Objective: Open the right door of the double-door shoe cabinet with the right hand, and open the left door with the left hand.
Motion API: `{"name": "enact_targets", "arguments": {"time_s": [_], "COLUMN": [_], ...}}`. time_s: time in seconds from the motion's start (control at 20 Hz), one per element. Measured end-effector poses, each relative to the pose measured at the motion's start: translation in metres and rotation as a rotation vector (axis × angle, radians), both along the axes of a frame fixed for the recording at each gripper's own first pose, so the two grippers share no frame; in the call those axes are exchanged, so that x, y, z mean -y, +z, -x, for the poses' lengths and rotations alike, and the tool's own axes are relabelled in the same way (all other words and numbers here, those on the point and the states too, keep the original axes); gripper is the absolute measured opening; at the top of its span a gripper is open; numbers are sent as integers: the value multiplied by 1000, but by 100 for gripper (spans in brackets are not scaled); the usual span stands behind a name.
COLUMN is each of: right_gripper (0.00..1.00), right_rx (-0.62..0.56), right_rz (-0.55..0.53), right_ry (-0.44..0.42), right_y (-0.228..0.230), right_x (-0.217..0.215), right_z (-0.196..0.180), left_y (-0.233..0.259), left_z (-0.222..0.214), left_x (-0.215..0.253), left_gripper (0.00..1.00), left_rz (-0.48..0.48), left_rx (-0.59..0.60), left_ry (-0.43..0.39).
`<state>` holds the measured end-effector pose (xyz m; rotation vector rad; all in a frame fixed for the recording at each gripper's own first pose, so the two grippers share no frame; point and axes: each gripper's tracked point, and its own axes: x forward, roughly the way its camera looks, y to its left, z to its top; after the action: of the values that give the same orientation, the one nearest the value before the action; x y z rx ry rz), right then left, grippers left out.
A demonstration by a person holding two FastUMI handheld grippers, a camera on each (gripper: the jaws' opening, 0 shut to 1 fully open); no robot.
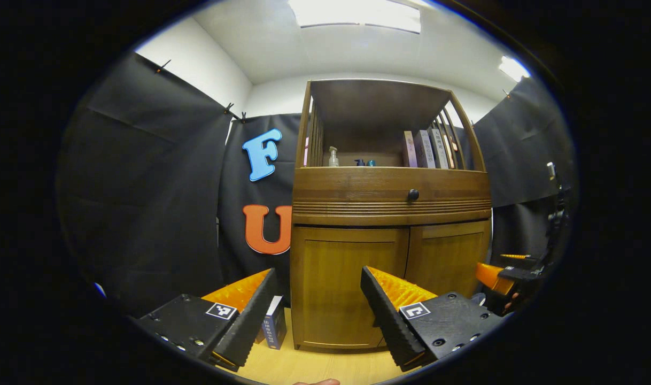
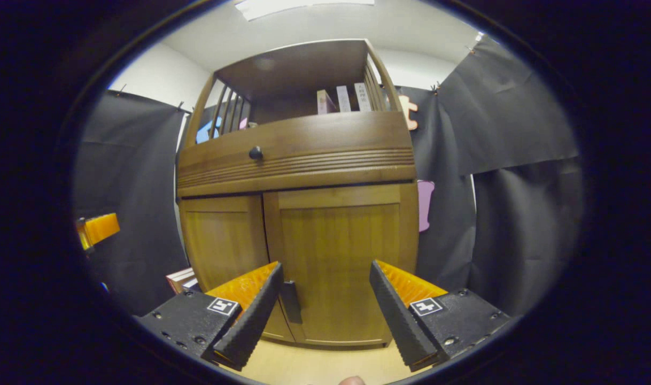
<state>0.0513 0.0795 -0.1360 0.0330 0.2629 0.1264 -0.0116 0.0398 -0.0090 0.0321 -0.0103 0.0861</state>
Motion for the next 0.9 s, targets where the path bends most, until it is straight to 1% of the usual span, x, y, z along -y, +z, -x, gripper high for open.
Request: {"name": "enact_targets", "arguments": {"time_s": [0.05,0.15,0.35,0.5,0.55,0.6,0.75,0.8,0.85,0.9], "right_gripper": [100,100,100,100,100,100,99,98,96,94], "right_rx": [-19,-39,-67,-112,-120,-130,-189,-210,-219,-220], "right_rz": [-5,-12,7,37,49,76,109,112,103,94], "right_ry": [12,38,51,71,91,82,73,69,69,58], "right_y": [-12,-29,-61,-87,-94,-103,-129,-137,-144,-148], "right_x": [-9,-20,-36,-47,-53,-54,-65,-68,-72,-74], "right_z": [-5,-16,-31,-37,-40,-45,-55,-59,-62,-67], "left_y": [-2,-6,-12,-20,-22,-25,-31,-33,-34,-36], "left_z": [0,0,-1,-3,-4,-3,-4,-4,-4,-3], "left_x": [-4,-11,-26,-36,-39,-42,-49,-54,-58,-61], "left_gripper": [95,95,94,95,100,95,95,100,95,95], "left_rz": [-2,-8,-15,-3,2,5,10,9,4,-2], "left_rx": [-6,-14,-23,-39,-46,-51,-61,-66,-67,-68], "left_ry": [5,17,44,63,67,72,85,92,101,107]}}
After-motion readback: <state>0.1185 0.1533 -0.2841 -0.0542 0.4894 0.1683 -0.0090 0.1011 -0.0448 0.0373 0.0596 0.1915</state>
